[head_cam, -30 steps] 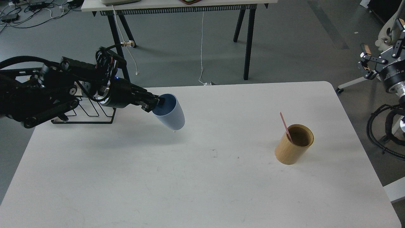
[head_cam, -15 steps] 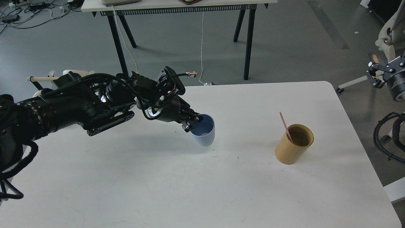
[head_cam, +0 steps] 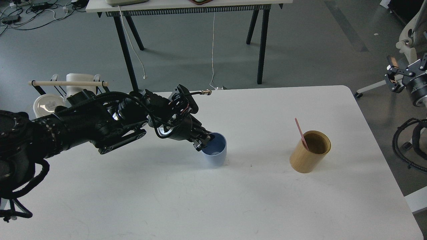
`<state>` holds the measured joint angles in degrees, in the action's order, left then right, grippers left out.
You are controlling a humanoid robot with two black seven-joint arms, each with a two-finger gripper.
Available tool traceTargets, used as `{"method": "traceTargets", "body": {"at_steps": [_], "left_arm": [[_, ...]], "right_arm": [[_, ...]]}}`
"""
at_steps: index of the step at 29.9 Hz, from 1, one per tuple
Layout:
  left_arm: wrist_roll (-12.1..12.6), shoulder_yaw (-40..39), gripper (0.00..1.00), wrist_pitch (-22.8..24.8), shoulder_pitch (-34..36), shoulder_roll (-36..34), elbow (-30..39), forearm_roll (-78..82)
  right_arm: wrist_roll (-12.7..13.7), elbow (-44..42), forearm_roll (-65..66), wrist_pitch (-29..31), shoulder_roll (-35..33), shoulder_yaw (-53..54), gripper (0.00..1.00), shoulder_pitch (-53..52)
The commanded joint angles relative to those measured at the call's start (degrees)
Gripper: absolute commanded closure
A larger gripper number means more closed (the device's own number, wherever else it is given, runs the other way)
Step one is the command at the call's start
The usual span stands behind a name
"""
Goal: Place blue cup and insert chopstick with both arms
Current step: 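Set the blue cup down, release, and raise the left gripper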
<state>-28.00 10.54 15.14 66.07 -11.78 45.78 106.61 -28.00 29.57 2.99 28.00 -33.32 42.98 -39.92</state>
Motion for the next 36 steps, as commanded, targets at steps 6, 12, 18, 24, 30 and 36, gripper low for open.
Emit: {"method": "traceTargets", "body": {"at_steps": [6, 12, 18, 24, 30, 36], "left_arm": [[0.0, -0.08, 0.87, -0.02, -1.03, 0.0, 0.09, -0.09], [0.0, -0.17, 0.71, 0.07, -0.95, -0.08, 0.27, -0.35], [0.0, -4.55, 0.43, 0.77, -0.86, -0.26, 1.06, -0.79], [0.0, -8.77, 0.16, 5.41, -1.03, -1.49, 2.64, -5.17], [0.0, -13.87, 0.09, 12.86, -1.21, -4.83, 3.52, -24.14], [0.0, -20.63, 0.08, 12.86, -1.3, -9.04, 3.87, -43.74]], "right_arm": [[0.0, -0.04, 0.0, 0.0, 0.01, 0.0, 0.02, -0.16], [0.0, 0.05, 0.0, 0.0, -0.16, 0.09, 0.02, 0.11], [0.0, 0.23, 0.0, 0.0, -0.34, 0.18, 0.02, 0.11], [0.0, 3.12, 1.23, 0.0, -1.13, -1.05, 0.02, 0.11], [0.0, 13.04, 11.58, 0.0, -8.5, -3.43, 0.02, -3.23], [0.0, 22.28, 36.09, 0.0, -15.01, -3.16, 0.02, -4.37]]}}
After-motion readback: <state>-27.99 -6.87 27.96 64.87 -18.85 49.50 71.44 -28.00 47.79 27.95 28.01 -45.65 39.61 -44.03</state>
